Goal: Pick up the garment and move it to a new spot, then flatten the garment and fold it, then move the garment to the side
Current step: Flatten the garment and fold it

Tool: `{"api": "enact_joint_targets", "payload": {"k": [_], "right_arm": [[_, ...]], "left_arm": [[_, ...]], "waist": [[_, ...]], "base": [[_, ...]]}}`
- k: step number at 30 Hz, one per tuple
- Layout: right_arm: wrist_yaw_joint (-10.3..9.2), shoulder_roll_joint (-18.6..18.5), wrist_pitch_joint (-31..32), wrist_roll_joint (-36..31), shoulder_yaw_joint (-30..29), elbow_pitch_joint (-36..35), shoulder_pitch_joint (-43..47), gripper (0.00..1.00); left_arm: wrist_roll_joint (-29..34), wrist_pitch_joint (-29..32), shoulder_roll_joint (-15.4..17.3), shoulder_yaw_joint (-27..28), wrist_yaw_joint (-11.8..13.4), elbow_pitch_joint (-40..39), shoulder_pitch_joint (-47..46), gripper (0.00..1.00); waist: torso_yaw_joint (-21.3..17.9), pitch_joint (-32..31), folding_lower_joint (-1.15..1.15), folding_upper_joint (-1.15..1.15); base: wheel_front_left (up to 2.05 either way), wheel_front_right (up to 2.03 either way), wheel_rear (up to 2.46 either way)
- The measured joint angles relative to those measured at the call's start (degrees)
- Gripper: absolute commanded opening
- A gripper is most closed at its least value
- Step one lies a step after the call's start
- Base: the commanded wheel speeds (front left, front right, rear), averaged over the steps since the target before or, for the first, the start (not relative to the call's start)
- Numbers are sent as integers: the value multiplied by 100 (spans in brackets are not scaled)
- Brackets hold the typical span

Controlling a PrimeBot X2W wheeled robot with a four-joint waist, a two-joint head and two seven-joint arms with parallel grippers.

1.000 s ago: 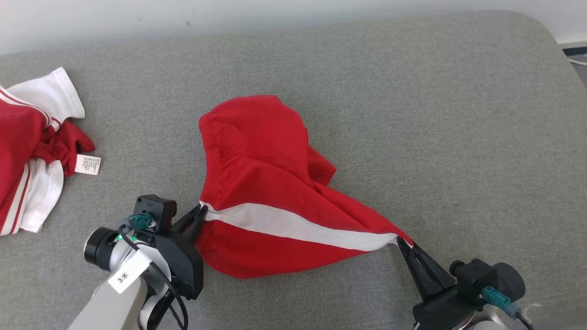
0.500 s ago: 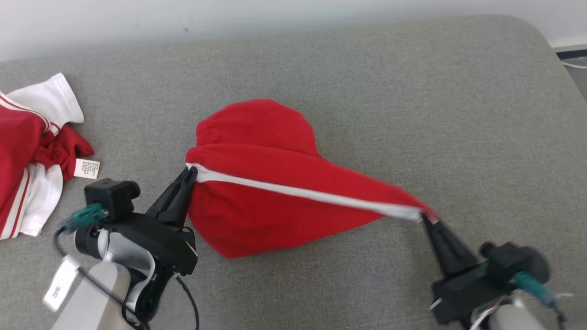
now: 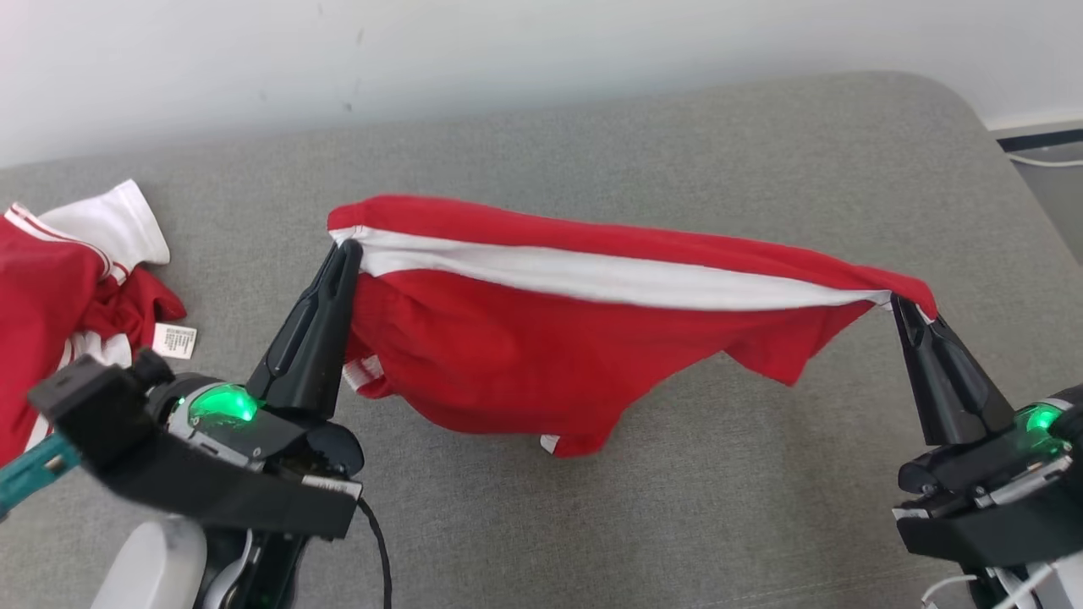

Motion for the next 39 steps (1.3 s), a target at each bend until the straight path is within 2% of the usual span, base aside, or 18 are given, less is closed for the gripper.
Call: {"api": "enact_joint_targets", "payload": {"k": [7,11,15,19,22,25,27,29,35,39], "right_arm": [[32,-282,58,107,-69,-1194,160,0],[57,-338,332,412,-31,-1304,-230,0],[104,-305,866,977,357,-492,-1233,0],[109,-219,1403,1120,547,748,-2995,0],[109,-83,1513,1109,453,1466,-4478,0],[109,42,1452,1114,381,1831,-5203,0],[109,49,1413,1199,482,2084,-5173,0],[109,22,1470,1357,698,2276,-4804,0],[109,74,1848,2131,1397,2786,-3039,0],[109,144,2071,2518,1778,2971,-2303,0]], "left_arm": [[-392,311,0,-69,2,-1284,61,0],[-527,669,27,-129,176,-1350,-192,0],[-536,1105,22,-175,526,-526,-949,0],[-219,1444,-20,-172,912,794,-2165,0],[-36,1362,-287,3,1078,1628,-3492,0],[-29,1203,-611,83,1040,1861,-4292,0],[-79,1178,-732,14,961,2023,-4298,0],[-158,1213,-721,-110,904,2157,-3983,0],[-286,1386,-561,-499,757,2323,-2130,0],[-347,1480,-533,-853,552,2455,-1072,0]], "waist": [[-124,-140,-1,0],[-182,-93,-1,0],[-210,54,-1,0],[-239,276,1,0],[-242,458,2,1],[-214,594,1,0],[-162,635,1,0],[-102,641,2,0],[21,639,1,0],[46,655,1,1]], "base": [[0,0,0],[0,0,0],[0,0,0],[0,0,0],[0,0,0],[0,0,0],[0,0,0],[0,0,0],[0,0,0],[0,0,0]]}}
